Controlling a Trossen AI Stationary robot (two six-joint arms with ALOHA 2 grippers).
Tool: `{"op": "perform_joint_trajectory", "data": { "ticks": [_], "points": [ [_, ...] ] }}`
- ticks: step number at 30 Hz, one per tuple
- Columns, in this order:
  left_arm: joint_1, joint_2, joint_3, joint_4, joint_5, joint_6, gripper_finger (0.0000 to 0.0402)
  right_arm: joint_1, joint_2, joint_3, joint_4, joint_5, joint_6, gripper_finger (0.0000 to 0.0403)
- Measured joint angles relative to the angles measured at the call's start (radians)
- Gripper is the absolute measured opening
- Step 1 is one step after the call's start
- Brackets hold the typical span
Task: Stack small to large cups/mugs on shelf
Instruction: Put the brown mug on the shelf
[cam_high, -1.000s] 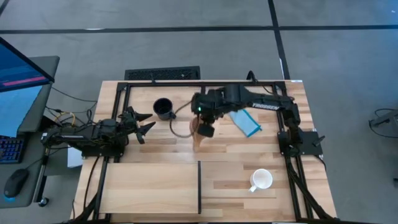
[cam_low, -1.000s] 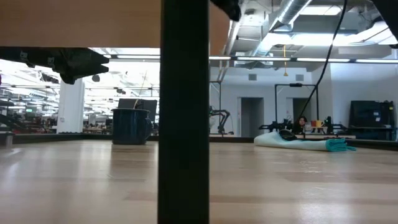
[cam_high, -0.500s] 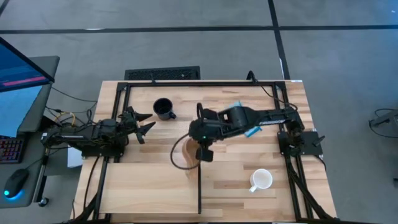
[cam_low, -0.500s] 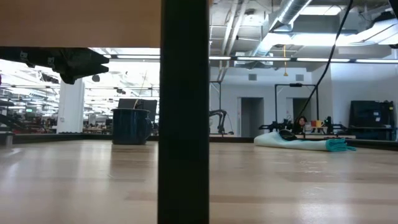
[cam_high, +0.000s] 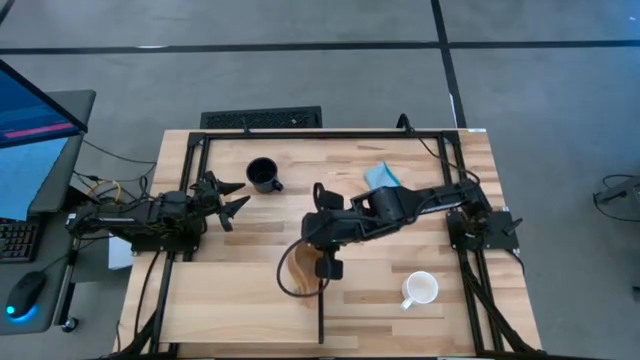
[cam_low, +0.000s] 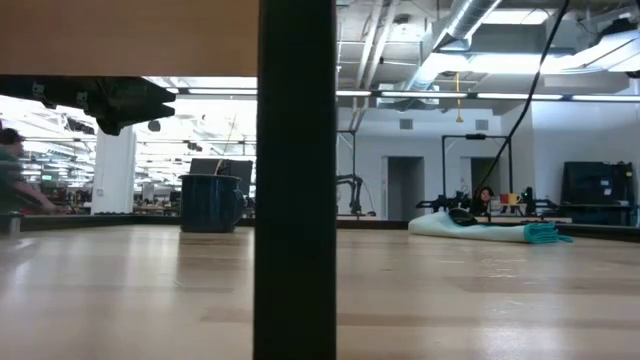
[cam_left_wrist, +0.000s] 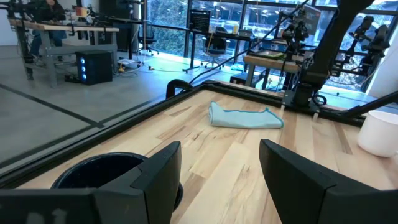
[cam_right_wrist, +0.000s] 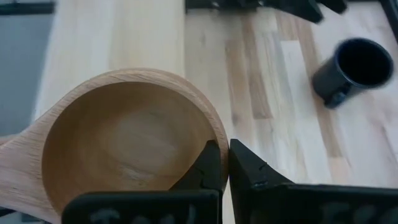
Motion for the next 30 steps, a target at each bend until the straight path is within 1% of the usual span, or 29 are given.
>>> {"op": "perform_joint_trajectory", "data": {
  "ticks": [10,20,23,30],
  "points": [
    [0.0,0.0,0.0,0.0,0.0,0.0,0.0209,0.013,0.0,0.0,0.035,-0.027,-0.028,0.002],
    [0.0,0.0,0.0,0.0,0.0,0.0,0.0209,-0.002,0.0,0.0,0.143,-0.065,-0.07,0.002],
    [0.0,0.0,0.0,0.0,0.0,0.0,0.0209,0.0,0.0,0.0,0.143,-0.072,-0.083,0.002],
    [0.0,0.0,0.0,0.0,0.0,0.0,0.0209,0.002,0.009,-0.043,0.191,-0.072,-0.1,0.002]
  ]
}}
